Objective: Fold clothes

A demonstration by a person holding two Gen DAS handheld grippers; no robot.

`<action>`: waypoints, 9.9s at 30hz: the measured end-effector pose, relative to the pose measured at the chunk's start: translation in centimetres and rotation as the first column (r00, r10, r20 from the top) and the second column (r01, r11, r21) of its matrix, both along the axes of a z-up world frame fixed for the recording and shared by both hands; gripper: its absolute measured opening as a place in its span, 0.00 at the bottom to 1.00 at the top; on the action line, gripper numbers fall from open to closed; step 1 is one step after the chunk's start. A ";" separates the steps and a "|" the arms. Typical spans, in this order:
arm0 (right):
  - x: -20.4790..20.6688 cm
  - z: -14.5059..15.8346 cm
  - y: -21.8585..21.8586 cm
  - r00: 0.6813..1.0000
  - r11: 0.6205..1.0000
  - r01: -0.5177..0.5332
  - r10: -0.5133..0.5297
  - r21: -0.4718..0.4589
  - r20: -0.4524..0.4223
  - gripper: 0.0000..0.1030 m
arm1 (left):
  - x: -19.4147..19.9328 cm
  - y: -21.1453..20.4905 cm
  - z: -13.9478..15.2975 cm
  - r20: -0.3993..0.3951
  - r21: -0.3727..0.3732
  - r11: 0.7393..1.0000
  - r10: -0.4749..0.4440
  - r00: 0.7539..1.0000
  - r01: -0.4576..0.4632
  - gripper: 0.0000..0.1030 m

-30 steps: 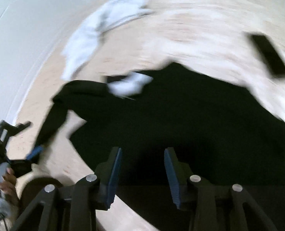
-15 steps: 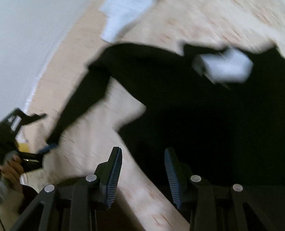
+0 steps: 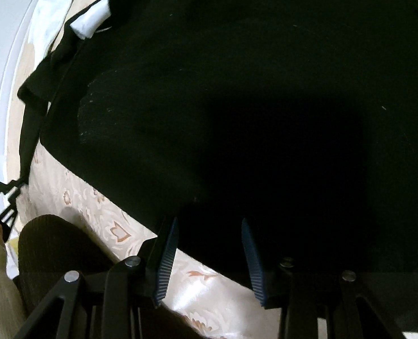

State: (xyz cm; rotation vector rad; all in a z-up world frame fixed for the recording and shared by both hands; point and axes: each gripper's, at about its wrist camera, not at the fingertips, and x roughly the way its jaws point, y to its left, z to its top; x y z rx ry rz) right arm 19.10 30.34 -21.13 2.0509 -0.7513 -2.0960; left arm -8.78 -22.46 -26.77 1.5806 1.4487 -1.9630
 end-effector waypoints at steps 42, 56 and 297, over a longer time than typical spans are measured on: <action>8.9 6.8 18.0 0.864 0.907 0.400 -0.422 -0.133 -0.276 0.62 | 14.4 40.7 5.6 -0.160 0.041 0.342 -0.925 0.344 0.939 0.70; 3.8 4.5 18.6 0.853 0.894 0.436 -0.448 -0.105 -0.269 0.59 | 10.1 27.0 1.6 -0.138 0.094 0.691 -0.704 0.697 0.717 0.71; -16.3 12.8 -4.4 0.970 0.993 -0.008 -0.021 -0.116 -0.243 0.63 | 4.0 24.3 1.8 -0.111 -0.011 0.760 -0.647 0.755 0.650 0.55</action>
